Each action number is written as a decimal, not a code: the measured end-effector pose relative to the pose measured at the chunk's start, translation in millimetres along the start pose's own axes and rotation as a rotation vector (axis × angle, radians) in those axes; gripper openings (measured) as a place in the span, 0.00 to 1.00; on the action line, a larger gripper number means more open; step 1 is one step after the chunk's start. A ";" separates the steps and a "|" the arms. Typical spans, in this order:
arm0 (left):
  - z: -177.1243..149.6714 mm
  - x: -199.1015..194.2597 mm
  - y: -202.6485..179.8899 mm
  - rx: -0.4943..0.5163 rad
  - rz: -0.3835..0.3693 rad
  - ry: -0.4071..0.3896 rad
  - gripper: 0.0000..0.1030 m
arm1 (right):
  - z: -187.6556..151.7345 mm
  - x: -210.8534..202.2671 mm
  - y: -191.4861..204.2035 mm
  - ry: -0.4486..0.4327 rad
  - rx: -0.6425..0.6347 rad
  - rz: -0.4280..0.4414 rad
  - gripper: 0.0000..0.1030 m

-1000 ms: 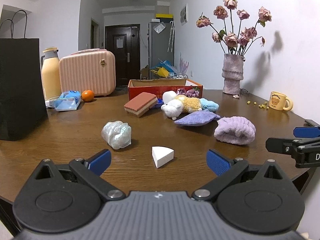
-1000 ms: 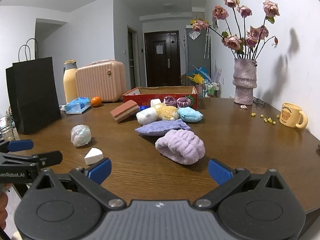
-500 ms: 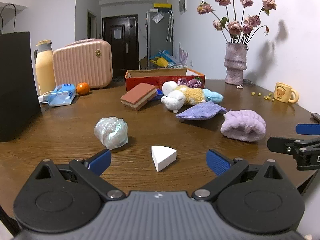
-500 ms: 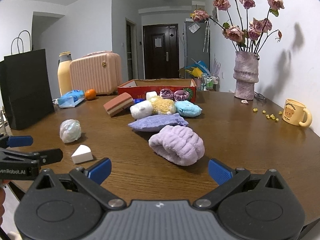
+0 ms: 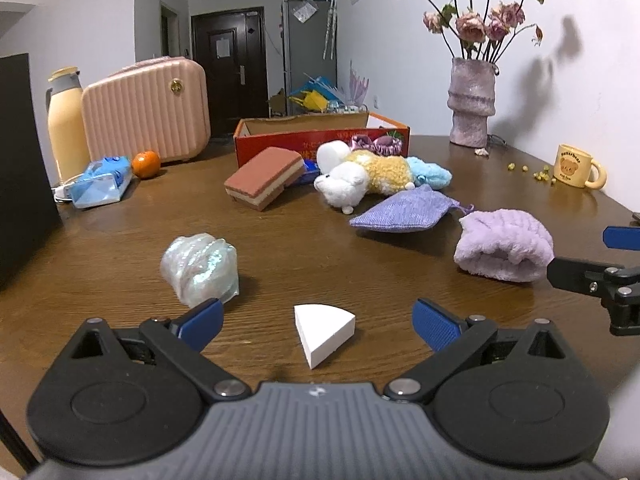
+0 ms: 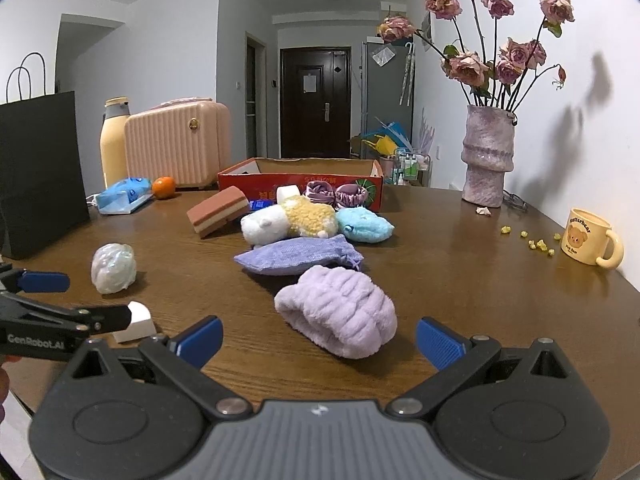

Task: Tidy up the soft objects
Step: 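Move the left gripper to the white wedge sponge and close on it, then grasp the lavender fuzzy headband with the right gripper while the left holds the sponge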

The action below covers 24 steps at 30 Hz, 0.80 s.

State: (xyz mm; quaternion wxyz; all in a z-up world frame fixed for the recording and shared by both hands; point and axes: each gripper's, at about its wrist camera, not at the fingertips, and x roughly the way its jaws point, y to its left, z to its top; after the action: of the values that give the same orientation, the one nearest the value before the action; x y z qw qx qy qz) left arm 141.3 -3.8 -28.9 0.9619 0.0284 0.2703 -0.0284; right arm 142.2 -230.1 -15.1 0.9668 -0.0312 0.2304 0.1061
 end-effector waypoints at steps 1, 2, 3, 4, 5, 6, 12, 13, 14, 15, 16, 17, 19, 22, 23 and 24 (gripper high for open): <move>0.7 3.8 -0.3 0.003 0.001 0.008 0.96 | 0.4 1.7 -0.2 0.002 -0.001 -0.002 1.00; 1.4 7.9 -0.5 0.005 0.001 0.019 0.91 | 0.9 3.4 -0.5 0.004 -0.003 -0.004 1.00; 1.9 11.8 -0.6 0.006 0.000 0.030 0.87 | 1.4 5.1 -0.8 0.006 -0.004 -0.006 1.00; 2.3 15.4 -0.3 0.004 -0.004 0.040 0.84 | 1.9 6.1 -1.4 0.007 -0.004 -0.007 1.00; 2.5 19.0 0.0 0.002 -0.007 0.051 0.80 | 2.2 7.9 -2.1 0.009 -0.002 -0.008 1.00; 2.6 22.3 0.0 0.001 -0.010 0.060 0.76 | 2.3 9.6 -2.8 0.013 0.001 -0.006 1.00; 2.0 36.5 -1.0 -0.001 -0.015 0.096 0.60 | 1.6 18.2 -5.0 0.028 0.010 -0.004 1.00; 1.7 38.7 -0.9 -0.003 -0.018 0.104 0.57 | 1.6 19.3 -5.2 0.030 0.011 -0.004 1.00; 1.6 40.7 -1.2 -0.005 -0.020 0.112 0.51 | 1.7 20.0 -5.3 0.031 0.011 -0.004 1.00; 1.3 42.4 -1.0 -0.007 -0.025 0.118 0.43 | 1.7 20.8 -5.4 0.032 0.011 -0.004 1.00; 1.3 44.4 -0.5 -0.008 -0.029 0.124 0.39 | 1.8 21.4 -5.5 0.033 0.011 -0.004 1.00; 1.0 45.7 -0.2 -0.008 -0.029 0.126 0.37 | 1.7 22.2 -5.8 0.034 0.011 -0.005 1.00; 0.6 45.4 0.0 -0.008 -0.029 0.117 0.35 | 1.7 23.8 -6.3 0.036 0.011 -0.005 1.00; 0.2 45.5 0.1 -0.012 -0.033 0.112 0.34 | 1.7 26.3 -6.9 0.040 0.011 -0.006 1.00; 0.2 45.5 0.0 -0.012 -0.033 0.112 0.34 | 1.8 27.3 -7.1 0.042 0.011 -0.007 1.00; 0.3 45.5 0.0 -0.013 -0.033 0.110 0.33 | 1.7 28.5 -7.4 0.043 0.011 -0.007 1.00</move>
State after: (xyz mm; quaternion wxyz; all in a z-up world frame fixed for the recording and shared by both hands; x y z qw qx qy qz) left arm 180.2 -5.7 -52.4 0.9451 0.0193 0.3236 -0.0410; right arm 169.4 -231.8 -26.4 0.9621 -0.0291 0.2517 0.1006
